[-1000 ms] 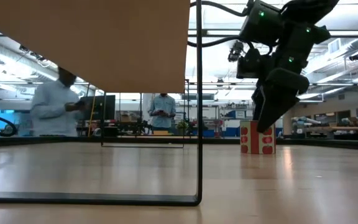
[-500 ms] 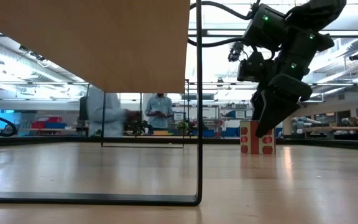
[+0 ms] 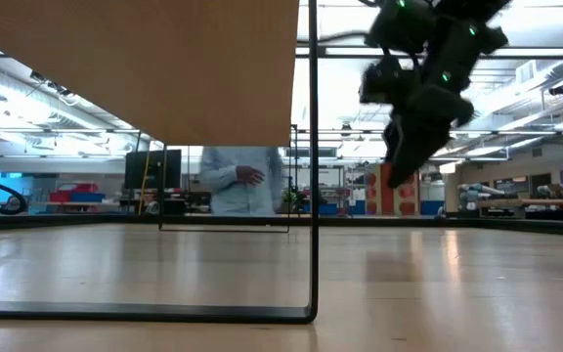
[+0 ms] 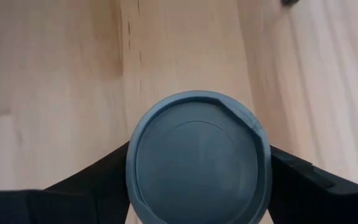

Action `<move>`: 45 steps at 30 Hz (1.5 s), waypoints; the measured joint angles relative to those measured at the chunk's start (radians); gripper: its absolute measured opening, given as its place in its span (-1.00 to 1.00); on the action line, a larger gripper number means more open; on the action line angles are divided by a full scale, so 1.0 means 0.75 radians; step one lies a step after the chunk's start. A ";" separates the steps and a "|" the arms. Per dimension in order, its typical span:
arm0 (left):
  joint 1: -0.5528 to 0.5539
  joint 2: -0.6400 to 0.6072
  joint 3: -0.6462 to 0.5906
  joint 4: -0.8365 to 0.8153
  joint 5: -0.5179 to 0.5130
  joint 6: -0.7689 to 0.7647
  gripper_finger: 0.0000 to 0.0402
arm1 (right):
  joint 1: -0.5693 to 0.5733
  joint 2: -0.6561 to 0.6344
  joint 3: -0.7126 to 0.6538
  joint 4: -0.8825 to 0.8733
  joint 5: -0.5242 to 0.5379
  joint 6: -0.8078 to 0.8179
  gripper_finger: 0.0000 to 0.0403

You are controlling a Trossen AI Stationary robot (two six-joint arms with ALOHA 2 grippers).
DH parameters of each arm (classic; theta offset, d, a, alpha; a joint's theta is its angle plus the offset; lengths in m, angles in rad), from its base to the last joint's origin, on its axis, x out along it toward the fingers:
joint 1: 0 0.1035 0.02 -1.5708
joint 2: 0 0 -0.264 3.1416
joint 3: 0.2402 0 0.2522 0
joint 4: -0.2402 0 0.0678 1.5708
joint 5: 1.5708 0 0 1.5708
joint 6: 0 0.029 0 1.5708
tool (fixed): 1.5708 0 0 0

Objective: Pick and place cans onto a shelf
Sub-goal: Put the canned diced tomatoes on the shelf

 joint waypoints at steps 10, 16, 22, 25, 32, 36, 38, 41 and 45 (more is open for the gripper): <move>0.000 0.000 0.000 0.000 0.000 0.000 0.27 | 0.000 0.000 0.388 -0.360 -0.003 0.000 0.46; 0.000 0.000 0.000 0.000 0.000 0.000 0.27 | 0.003 0.000 0.592 -0.410 -0.003 0.009 0.46; 0.000 0.000 0.000 0.000 0.001 0.001 0.27 | 0.020 0.000 0.668 -0.239 -0.012 -0.032 0.46; 0.000 0.000 0.000 0.001 0.001 0.001 0.27 | 0.021 0.018 0.670 -0.117 -0.040 -0.030 0.46; 0.000 0.000 0.000 0.001 0.001 0.001 0.27 | 0.028 0.146 0.668 0.105 -0.040 -0.043 0.46; 0.000 0.000 0.000 0.001 0.001 0.000 0.27 | 0.031 0.209 0.672 0.161 -0.039 -0.030 0.46; 0.000 0.000 0.000 0.001 0.001 0.000 0.27 | 0.032 0.236 0.701 0.126 -0.035 -0.025 0.46; 0.000 0.000 0.000 0.001 0.001 0.001 0.27 | 0.041 0.277 0.775 0.077 0.008 -0.058 0.46; 0.000 0.000 0.000 0.001 0.001 0.001 0.27 | 0.043 0.341 0.877 0.014 0.011 -0.095 0.46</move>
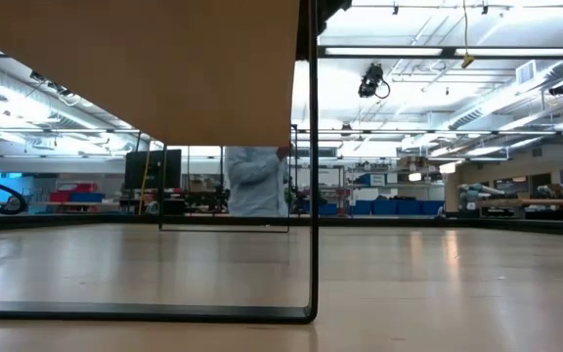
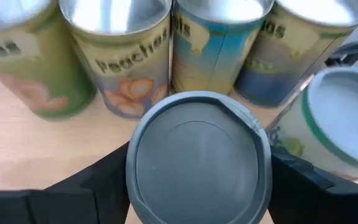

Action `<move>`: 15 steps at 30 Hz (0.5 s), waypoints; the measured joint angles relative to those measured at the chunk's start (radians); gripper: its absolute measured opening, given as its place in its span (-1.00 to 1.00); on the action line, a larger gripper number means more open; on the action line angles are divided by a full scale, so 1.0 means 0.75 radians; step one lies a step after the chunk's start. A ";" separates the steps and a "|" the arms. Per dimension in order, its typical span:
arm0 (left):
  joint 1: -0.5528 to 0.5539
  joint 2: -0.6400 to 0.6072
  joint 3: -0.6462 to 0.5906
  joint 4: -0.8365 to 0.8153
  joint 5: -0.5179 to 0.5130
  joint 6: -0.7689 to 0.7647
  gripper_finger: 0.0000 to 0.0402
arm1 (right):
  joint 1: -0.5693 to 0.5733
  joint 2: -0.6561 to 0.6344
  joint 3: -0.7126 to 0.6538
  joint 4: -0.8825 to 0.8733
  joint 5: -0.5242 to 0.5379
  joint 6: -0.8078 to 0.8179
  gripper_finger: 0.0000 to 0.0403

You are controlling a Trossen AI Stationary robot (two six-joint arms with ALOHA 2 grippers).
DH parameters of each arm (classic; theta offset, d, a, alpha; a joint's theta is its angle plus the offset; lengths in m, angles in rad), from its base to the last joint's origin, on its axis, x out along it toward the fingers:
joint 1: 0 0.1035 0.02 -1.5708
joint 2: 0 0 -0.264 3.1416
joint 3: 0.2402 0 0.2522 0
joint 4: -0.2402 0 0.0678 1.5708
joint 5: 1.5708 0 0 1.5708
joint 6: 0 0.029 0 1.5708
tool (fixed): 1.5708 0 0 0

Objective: Pick and place cans onto a shelf
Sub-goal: Put the canned diced tomatoes on the shelf

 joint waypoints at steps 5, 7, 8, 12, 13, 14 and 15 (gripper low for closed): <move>0.000 0.000 0.000 0.000 0.000 -0.001 0.27 | -0.002 0.098 0.135 -0.130 0.019 -0.043 0.46; 0.000 0.000 0.000 0.000 0.000 -0.001 0.27 | -0.001 0.135 0.196 -0.178 0.028 -0.054 0.46; 0.000 0.000 0.000 0.000 0.000 -0.001 0.27 | -0.001 0.150 0.220 -0.204 0.032 -0.055 0.46; 0.000 0.000 0.000 0.000 0.000 -0.002 0.27 | -0.002 0.187 0.276 -0.300 0.036 -0.045 0.46; 0.000 0.000 0.000 0.001 0.000 -0.001 0.27 | -0.001 0.191 0.279 -0.296 0.036 -0.041 0.46; 0.000 0.000 0.000 0.001 -0.001 -0.001 0.27 | -0.002 0.191 0.281 -0.288 0.036 -0.036 0.46; 0.000 0.001 0.000 0.001 0.000 -0.001 0.27 | -0.004 0.189 0.281 -0.311 0.036 -0.033 0.46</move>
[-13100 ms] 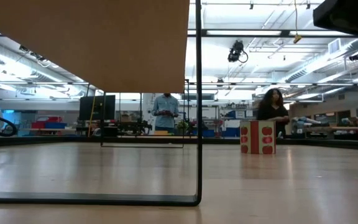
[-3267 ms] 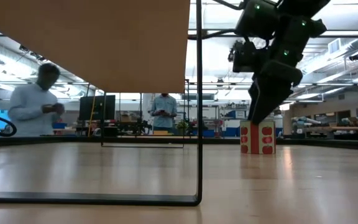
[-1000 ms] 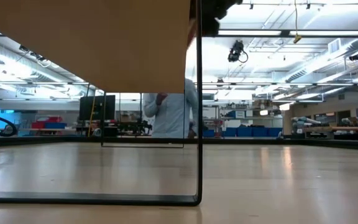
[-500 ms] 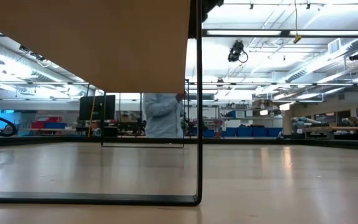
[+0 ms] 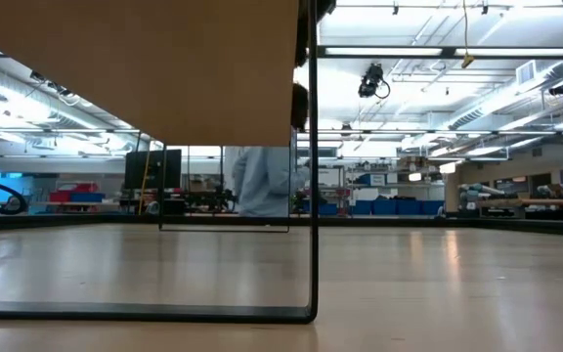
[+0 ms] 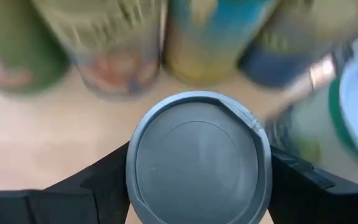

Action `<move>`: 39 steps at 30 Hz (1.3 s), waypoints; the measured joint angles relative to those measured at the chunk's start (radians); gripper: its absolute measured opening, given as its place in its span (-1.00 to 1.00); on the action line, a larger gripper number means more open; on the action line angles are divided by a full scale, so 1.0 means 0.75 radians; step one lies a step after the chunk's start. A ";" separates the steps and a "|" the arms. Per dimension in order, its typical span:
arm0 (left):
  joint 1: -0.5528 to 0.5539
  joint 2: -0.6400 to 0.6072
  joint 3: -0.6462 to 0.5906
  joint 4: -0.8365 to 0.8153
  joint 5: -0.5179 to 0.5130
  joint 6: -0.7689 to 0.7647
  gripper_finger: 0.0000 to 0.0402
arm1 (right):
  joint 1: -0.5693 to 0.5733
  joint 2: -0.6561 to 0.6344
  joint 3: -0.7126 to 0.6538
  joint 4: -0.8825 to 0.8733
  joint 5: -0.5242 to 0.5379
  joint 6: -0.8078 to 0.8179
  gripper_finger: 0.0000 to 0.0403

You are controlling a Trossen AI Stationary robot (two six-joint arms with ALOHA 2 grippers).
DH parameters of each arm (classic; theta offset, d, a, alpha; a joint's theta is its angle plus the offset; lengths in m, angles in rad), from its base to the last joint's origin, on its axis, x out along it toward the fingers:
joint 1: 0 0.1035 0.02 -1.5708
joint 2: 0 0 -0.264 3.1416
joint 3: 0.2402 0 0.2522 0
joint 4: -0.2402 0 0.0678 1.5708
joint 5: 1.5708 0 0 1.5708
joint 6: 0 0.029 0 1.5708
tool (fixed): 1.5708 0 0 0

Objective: Pick and place cans onto a shelf
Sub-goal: Put the canned diced tomatoes on the shelf

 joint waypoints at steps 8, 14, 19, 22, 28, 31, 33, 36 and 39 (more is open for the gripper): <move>0.000 0.001 0.001 0.005 0.000 -0.001 0.27 | -0.002 0.016 0.000 -0.015 -0.014 0.003 0.49; 0.000 0.001 0.001 0.010 0.000 -0.001 0.27 | -0.009 0.016 0.000 -0.020 -0.016 0.003 0.50; 0.000 0.001 0.001 0.011 0.000 -0.002 0.27 | -0.011 0.016 0.000 -0.023 -0.030 0.002 0.55; -0.001 0.001 0.001 0.010 0.000 -0.002 0.27 | -0.018 0.018 -0.002 -0.035 -0.047 0.001 0.64; 0.000 0.001 0.001 0.010 0.000 -0.002 0.27 | -0.028 0.020 -0.003 -0.028 -0.052 0.003 0.82; -0.001 0.001 0.001 0.010 0.000 -0.002 0.27 | -0.027 0.020 -0.003 -0.024 -0.052 0.003 0.86; 0.000 0.001 0.001 0.010 0.000 -0.002 0.27 | -0.026 0.020 0.000 -0.026 -0.052 0.003 0.87; 0.000 0.001 0.001 0.010 0.000 -0.002 0.27 | -0.025 0.020 0.037 -0.035 -0.048 0.003 0.87; 0.000 0.001 0.001 0.010 0.000 -0.002 0.27 | -0.024 0.019 0.083 -0.054 -0.037 0.000 0.87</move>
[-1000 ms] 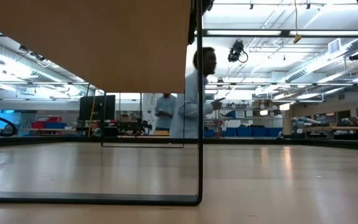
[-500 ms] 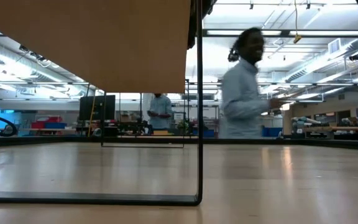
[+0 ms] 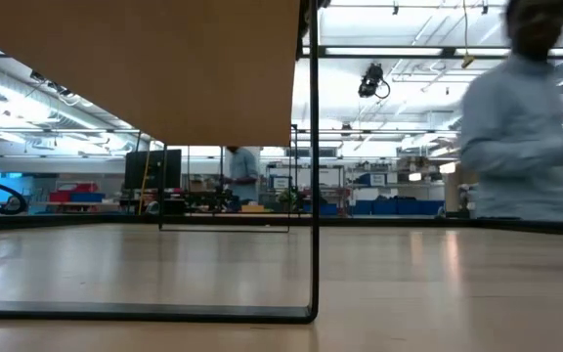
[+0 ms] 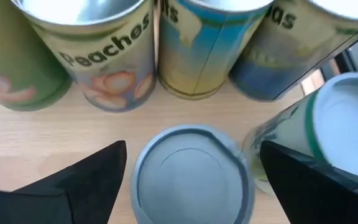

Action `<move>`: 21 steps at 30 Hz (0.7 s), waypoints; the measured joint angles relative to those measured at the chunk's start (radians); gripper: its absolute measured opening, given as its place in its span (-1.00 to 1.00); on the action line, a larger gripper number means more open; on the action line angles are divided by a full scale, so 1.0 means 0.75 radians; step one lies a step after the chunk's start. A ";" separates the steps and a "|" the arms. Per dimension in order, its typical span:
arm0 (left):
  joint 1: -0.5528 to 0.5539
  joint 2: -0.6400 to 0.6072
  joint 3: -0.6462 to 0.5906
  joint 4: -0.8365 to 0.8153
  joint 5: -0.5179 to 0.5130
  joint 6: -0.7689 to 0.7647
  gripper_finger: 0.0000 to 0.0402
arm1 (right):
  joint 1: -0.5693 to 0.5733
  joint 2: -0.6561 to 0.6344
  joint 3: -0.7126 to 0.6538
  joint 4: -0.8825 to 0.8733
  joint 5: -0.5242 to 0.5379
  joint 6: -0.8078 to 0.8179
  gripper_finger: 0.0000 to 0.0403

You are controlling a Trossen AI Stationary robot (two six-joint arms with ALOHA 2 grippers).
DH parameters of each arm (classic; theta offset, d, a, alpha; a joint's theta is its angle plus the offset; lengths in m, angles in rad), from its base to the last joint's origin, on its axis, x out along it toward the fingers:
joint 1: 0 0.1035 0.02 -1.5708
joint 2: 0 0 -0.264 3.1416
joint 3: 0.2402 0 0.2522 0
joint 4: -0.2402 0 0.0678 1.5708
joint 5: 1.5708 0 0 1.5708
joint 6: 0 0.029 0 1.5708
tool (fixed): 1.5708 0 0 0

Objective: Pick and place cans onto a shelf
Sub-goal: Put the canned diced tomatoes on the shelf

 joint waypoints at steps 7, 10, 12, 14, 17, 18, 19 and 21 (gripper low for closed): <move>0.000 0.000 0.000 0.000 0.000 0.000 0.27 | 0.001 0.000 0.096 -0.068 0.023 -0.007 0.87; 0.000 0.000 0.000 0.000 0.000 0.000 0.27 | 0.001 -0.001 0.140 -0.094 0.021 0.006 0.87; 0.000 0.000 0.000 -0.001 0.000 0.000 0.27 | 0.001 -0.009 0.166 -0.131 0.013 0.025 0.87; 0.000 0.000 0.000 0.000 0.000 0.000 0.27 | 0.008 -0.027 0.190 -0.159 0.004 0.036 0.86; 0.000 -0.001 0.000 -0.001 0.000 0.000 0.27 | 0.044 -0.062 0.210 -0.213 0.022 0.031 0.83; 0.000 -0.001 0.000 -0.002 0.000 0.000 0.27 | 0.056 -0.069 0.212 -0.233 0.038 0.022 0.82; 0.000 -0.001 0.000 -0.002 0.000 0.000 0.27 | 0.069 -0.080 0.212 -0.251 0.049 0.018 0.81; 0.000 -0.001 0.000 -0.002 0.000 0.000 0.27 | 0.085 -0.084 0.212 -0.330 0.028 0.028 0.77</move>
